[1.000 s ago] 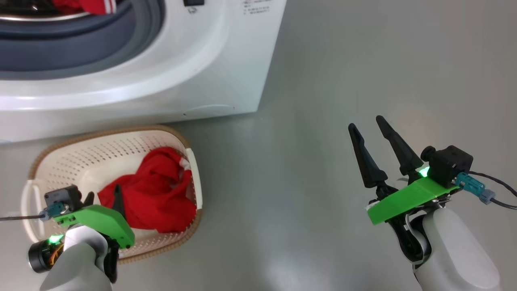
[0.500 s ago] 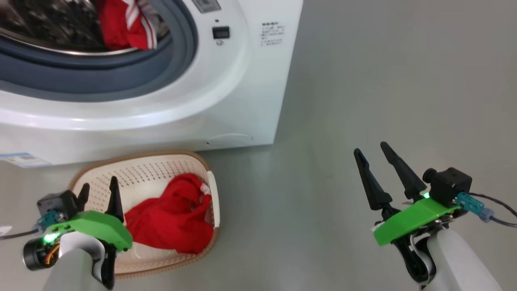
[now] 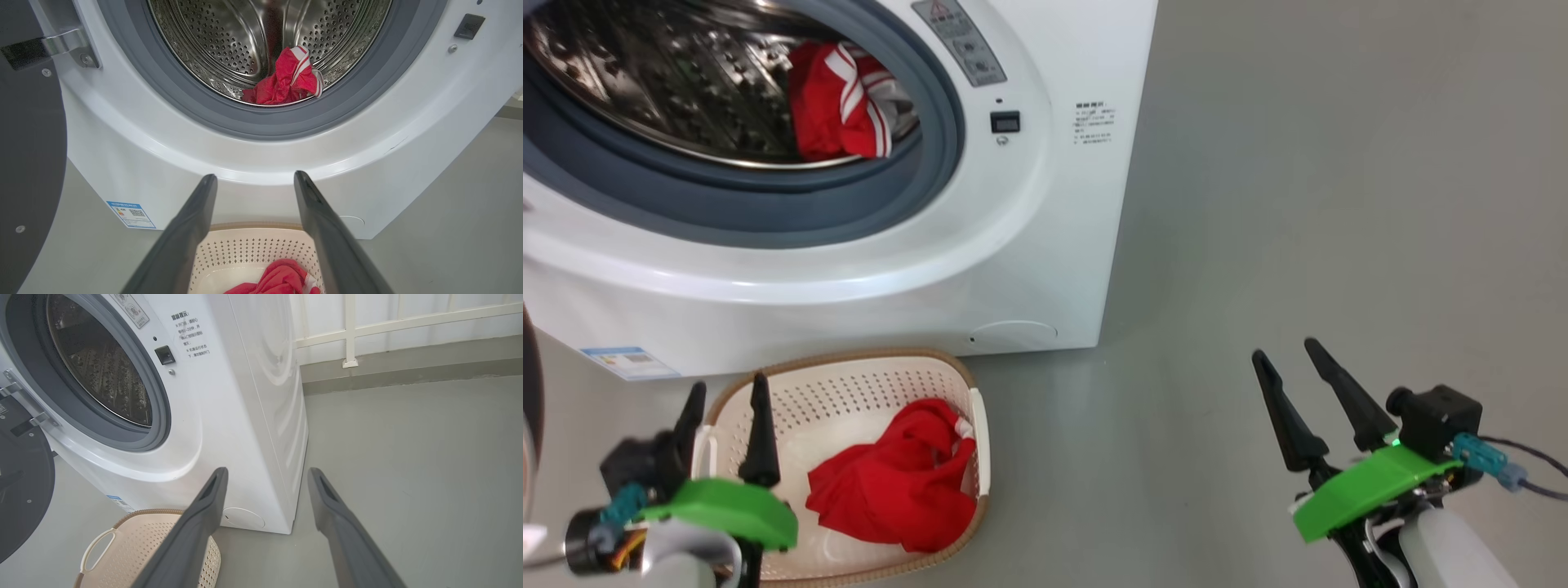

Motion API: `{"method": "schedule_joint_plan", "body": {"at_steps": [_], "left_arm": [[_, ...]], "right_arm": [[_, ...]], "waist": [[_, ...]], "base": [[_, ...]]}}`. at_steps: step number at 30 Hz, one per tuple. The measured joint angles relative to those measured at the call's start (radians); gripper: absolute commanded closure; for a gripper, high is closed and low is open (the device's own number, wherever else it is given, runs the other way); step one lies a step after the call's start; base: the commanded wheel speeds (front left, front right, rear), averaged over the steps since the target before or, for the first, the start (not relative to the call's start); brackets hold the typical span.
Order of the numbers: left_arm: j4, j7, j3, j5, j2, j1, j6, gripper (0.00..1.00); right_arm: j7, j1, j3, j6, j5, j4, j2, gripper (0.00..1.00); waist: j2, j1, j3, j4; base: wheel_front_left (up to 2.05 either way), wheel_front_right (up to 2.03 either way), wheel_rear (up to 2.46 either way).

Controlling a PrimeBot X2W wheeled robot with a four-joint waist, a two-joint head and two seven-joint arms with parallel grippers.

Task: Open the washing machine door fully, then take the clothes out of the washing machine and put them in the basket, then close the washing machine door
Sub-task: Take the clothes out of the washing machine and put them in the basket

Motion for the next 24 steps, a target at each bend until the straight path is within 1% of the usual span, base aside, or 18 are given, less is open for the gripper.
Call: {"method": "schedule_joint_plan", "body": {"at_steps": [6, 13, 17, 24], "left_arm": [[-0.138, 0.000, 0.023, 0.015, -0.014, 0.121, 0.000, 0.00], [-0.253, 0.000, 0.022, 0.030, -0.028, 0.237, 0.000, 0.00], [-0.280, 0.000, 0.019, 0.031, -0.032, 0.274, 0.000, 0.00], [-0.282, 0.000, 0.009, 0.028, -0.032, 0.276, 0.000, 0.00]], "right_arm": [[0.000, 0.052, -0.017, 0.000, 0.000, -0.010, -0.013, 0.00], [0.000, 0.105, -0.045, 0.000, 0.000, -0.022, -0.016, 0.00], [0.000, 0.111, -0.045, 0.000, 0.000, -0.022, -0.015, 0.00], [0.000, 0.111, -0.044, 0.000, 0.000, -0.023, -0.009, 0.00]], "waist": [[0.0000, 0.0000, -0.033, 0.009], [-0.0001, 0.0000, -0.059, 0.020], [0.0000, 0.0000, -0.063, 0.015], [0.0000, 0.0000, -0.061, 0.010]], "base": [[0.00, 0.00, 0.00], [0.00, 0.00, 0.00], [0.00, 0.00, 0.00], [0.00, 0.00, 0.00]]}}
